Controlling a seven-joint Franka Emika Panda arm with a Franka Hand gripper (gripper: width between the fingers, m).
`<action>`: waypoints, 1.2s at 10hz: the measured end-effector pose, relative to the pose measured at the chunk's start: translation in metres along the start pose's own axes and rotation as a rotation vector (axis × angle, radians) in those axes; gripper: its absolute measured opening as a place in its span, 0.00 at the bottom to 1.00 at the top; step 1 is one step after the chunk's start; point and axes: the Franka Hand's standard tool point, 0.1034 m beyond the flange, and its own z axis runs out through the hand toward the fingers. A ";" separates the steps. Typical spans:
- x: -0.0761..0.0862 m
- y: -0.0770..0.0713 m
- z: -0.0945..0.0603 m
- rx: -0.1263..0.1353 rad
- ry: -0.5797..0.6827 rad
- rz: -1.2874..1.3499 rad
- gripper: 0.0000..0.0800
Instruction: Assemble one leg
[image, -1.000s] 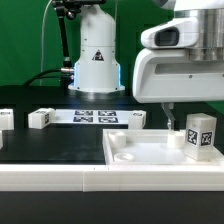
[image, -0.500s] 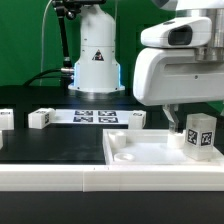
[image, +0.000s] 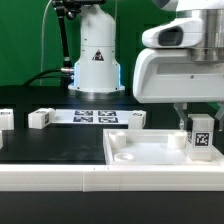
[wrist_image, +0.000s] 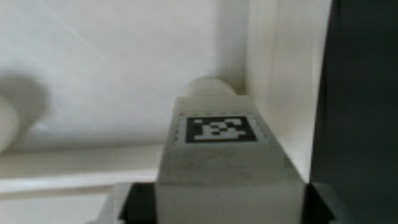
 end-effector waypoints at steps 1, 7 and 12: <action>0.000 0.000 0.000 0.000 0.010 0.140 0.36; -0.004 -0.002 0.000 -0.030 0.023 0.969 0.36; -0.002 0.000 0.001 -0.009 0.021 0.946 0.56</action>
Offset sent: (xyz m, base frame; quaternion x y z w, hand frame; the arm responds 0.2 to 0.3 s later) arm -0.0047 0.0108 -0.0006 -0.0376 -0.0015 0.3559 0.9338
